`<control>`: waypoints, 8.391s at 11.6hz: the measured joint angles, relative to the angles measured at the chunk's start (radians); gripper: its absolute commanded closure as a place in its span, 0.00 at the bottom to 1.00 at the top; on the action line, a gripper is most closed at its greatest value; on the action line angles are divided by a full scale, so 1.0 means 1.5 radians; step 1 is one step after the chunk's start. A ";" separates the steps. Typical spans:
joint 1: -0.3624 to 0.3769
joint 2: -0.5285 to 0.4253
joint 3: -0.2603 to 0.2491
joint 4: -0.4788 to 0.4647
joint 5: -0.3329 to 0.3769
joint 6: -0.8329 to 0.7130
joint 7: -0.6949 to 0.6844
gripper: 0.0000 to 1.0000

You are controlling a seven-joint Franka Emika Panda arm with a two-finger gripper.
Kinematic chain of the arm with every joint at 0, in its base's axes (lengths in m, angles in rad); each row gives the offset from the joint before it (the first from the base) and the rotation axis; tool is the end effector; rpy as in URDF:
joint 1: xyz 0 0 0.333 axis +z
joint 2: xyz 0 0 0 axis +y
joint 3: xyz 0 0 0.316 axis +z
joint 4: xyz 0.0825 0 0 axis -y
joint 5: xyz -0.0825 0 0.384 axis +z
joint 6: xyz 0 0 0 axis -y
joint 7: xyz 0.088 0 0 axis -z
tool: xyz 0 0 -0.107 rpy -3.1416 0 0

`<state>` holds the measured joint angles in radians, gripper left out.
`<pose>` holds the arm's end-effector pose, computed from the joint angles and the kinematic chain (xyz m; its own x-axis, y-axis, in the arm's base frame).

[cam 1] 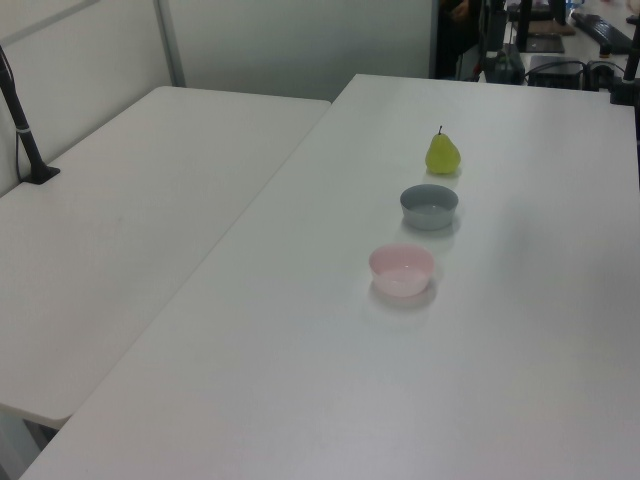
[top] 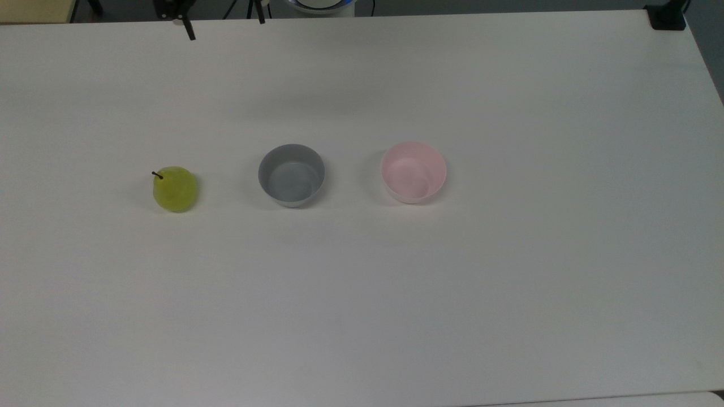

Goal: Place the pear in the bowl

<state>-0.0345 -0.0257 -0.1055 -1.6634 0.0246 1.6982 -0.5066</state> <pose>0.5521 -0.0762 0.6061 0.9323 0.3556 0.0659 0.3560 -0.9345 0.0054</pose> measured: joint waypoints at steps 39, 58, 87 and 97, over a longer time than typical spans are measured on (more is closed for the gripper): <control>-0.051 0.121 0.037 0.112 -0.024 -0.028 0.136 1.00; 0.155 0.062 -0.001 -0.003 0.075 0.059 0.082 1.00; 0.277 0.197 0.007 -0.100 0.032 0.301 0.276 0.00; 0.039 -0.022 0.039 0.035 0.030 -0.144 0.281 0.00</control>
<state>0.0237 -0.0590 -0.0468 -1.6113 0.0701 1.4816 -0.0856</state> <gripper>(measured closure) 0.000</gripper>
